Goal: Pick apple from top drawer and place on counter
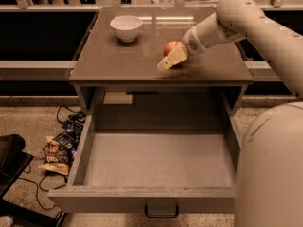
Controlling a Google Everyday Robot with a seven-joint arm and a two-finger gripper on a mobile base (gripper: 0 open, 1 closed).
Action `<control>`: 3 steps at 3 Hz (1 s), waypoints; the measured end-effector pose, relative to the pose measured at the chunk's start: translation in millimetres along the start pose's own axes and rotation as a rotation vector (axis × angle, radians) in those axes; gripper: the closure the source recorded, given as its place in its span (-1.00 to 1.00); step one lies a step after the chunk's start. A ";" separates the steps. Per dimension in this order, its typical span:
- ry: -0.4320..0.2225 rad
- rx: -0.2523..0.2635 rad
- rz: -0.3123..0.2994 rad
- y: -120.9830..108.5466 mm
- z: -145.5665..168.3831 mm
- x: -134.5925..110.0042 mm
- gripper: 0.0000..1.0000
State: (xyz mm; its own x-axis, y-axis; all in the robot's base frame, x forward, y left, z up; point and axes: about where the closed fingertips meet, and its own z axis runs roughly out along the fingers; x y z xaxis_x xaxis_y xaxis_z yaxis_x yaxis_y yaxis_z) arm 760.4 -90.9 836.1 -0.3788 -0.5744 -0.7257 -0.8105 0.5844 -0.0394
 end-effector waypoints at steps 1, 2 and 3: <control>0.020 -0.013 -0.017 -2.6 -7.9 -12.8 -1.00; 0.019 -0.025 -0.062 -4.2 -37.4 -39.6 -1.00; -0.025 -0.026 -0.119 -0.8 -87.9 -60.7 -1.00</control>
Offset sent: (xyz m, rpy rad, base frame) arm 0.0050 -0.0140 0.1342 -0.0512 -0.0618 0.1156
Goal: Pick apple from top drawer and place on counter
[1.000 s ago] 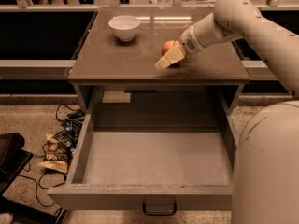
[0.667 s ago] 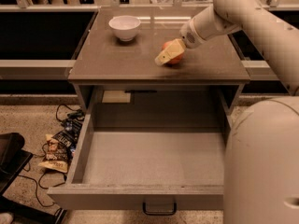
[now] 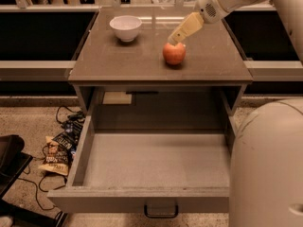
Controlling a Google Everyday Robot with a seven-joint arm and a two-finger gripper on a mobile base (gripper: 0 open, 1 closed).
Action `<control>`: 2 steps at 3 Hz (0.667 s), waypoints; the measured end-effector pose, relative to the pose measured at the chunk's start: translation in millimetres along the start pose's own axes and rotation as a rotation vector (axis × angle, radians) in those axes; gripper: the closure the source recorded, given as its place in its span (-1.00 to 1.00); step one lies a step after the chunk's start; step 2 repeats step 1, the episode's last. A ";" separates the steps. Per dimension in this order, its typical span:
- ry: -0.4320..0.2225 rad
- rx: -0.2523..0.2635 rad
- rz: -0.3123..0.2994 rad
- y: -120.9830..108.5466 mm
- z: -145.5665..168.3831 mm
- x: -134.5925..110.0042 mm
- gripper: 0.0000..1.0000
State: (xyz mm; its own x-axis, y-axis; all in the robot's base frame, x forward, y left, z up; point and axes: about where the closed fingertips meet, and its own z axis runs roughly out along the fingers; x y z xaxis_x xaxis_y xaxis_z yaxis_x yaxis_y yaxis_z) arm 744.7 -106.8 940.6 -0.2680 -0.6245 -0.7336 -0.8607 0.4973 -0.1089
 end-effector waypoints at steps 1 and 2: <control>-0.010 0.021 -0.054 10.6 -57.8 -7.4 -1.00; -0.010 0.021 -0.054 10.6 -57.8 -7.4 -1.00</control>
Offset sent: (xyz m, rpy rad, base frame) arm 0.0000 0.0000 0.0000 0.0000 0.0000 0.0000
